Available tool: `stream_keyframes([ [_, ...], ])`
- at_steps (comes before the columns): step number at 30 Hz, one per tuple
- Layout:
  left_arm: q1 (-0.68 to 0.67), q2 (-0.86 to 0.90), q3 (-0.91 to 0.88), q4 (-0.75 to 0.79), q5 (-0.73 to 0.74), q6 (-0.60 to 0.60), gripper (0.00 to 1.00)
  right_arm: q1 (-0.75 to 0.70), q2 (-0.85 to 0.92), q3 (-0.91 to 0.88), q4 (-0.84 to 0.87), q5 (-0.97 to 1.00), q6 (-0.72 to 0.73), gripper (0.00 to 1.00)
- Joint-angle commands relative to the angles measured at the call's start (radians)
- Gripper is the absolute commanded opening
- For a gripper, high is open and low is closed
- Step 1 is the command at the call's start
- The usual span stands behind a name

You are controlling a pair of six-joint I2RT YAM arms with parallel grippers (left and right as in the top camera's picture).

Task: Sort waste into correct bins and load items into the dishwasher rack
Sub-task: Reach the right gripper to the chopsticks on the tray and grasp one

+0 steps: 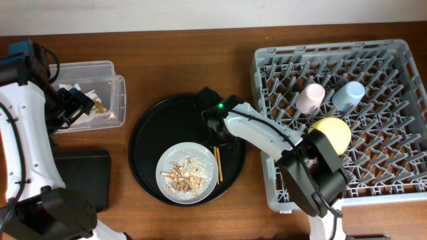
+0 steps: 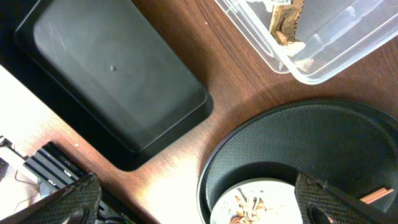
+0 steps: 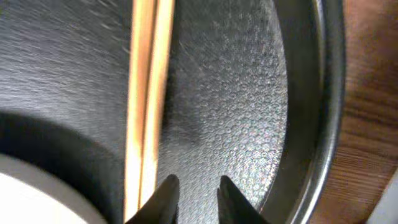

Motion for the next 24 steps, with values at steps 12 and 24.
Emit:
stream_keyframes([
  [12, 0.003, -0.01, 0.011, -0.001, -0.002, -0.006, 0.99, 0.004, -0.007, -0.049, 0.068, -0.088, 0.008, 0.27],
  [24, 0.003, -0.01, 0.011, -0.001, -0.002, -0.006, 0.99, 0.003, 0.003, -0.054, 0.083, -0.104, 0.008, 0.29],
])
